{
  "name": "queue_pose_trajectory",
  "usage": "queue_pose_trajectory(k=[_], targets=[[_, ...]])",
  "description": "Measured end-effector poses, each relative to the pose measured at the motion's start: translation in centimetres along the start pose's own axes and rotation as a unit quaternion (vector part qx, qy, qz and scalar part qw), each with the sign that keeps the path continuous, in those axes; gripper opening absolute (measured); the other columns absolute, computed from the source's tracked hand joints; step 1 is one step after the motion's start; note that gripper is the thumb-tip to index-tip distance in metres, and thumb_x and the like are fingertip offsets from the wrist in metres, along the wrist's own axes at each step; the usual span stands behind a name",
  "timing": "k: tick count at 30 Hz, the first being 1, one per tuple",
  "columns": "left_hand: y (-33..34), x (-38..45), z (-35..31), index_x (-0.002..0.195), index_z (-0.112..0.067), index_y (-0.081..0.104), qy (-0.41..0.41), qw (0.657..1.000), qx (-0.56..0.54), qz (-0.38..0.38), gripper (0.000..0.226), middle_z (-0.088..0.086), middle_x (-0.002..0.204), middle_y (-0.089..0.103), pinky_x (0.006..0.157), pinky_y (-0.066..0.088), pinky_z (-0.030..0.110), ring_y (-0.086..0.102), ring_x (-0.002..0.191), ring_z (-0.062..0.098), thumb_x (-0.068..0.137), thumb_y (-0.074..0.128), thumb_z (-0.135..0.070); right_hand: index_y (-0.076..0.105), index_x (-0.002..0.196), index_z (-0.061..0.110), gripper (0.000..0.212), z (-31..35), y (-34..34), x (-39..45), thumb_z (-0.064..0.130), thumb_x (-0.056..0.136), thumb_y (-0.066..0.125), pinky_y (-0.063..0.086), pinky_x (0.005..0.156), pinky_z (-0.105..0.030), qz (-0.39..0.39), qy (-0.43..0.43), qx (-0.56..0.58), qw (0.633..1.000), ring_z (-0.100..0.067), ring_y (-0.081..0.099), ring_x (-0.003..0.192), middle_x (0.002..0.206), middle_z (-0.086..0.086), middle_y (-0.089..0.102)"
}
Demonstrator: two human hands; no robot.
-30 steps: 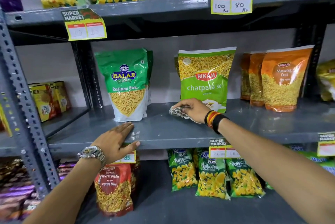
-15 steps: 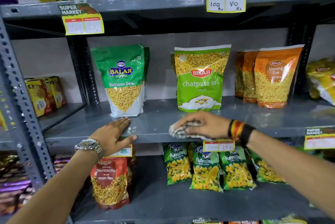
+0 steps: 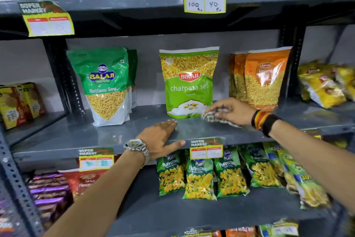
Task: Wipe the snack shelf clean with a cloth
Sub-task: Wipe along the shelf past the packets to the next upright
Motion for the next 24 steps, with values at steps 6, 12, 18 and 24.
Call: queue_pose_trajectory(k=[6, 12, 18, 24], targets=[[1.2, 3.4, -3.3, 0.156, -0.019, 0.025, 0.001, 1.0, 0.004, 0.012, 0.094, 0.003, 0.163, 0.032, 0.114, 0.038, 0.042, 0.038, 0.145, 0.024, 0.086, 0.03, -0.081, 0.073, 0.109, 0.037, 0.031, -5.9, -2.0, 3.1, 0.012, 0.093, 0.062, 0.043, 0.106, -0.037, -0.02, 0.048, -0.025, 0.998, -0.018, 0.053, 0.127, 0.134, 0.005, 0.063], [2.0, 3.2, -2.8, 0.159, -0.014, 0.021, -0.029, 0.999, 0.015, 0.033, 0.11, 0.006, 0.167, 0.021, 0.122, 0.022, 0.037, 0.023, 0.152, 0.022, 0.078, 0.021, -0.089, 0.073, 0.112, 0.019, 0.027, -4.1, 3.0, 6.0, 0.005, 0.092, 0.062, 0.045, 0.105, -0.037, 0.059, -0.012, 0.008, 0.998, -0.014, 0.057, 0.121, 0.126, 0.005, 0.065], [2.0, 3.4, -2.7, 0.152, 0.0, 0.031, -0.078, 0.993, 0.086, 0.028, 0.119, 0.02, 0.159, 0.034, 0.125, 0.015, 0.042, 0.03, 0.148, 0.031, 0.076, 0.017, -0.091, 0.073, 0.109, 0.026, 0.027, -1.5, 7.2, 7.3, 0.008, 0.092, 0.063, 0.047, 0.101, -0.036, 0.044, -0.063, 0.014, 0.997, -0.017, 0.06, 0.115, 0.122, 0.002, 0.068], [1.4, 2.7, -2.7, 0.151, 0.0, 0.033, -0.087, 0.994, 0.056, 0.044, 0.114, 0.019, 0.159, 0.034, 0.12, 0.024, 0.042, 0.033, 0.145, 0.032, 0.079, 0.028, -0.088, 0.073, 0.111, 0.025, 0.029, -3.0, 5.8, 7.5, 0.007, 0.092, 0.062, 0.042, 0.108, -0.036, 0.017, -0.007, -0.018, 1.0, -0.021, 0.049, 0.133, 0.139, -0.002, 0.059]])
Point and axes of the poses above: each hand's wrist, its own x-axis towards the middle knuckle, its own y-axis out of the palm, z = x × y, the point moved 8 cm from there along x, towards the middle knuckle
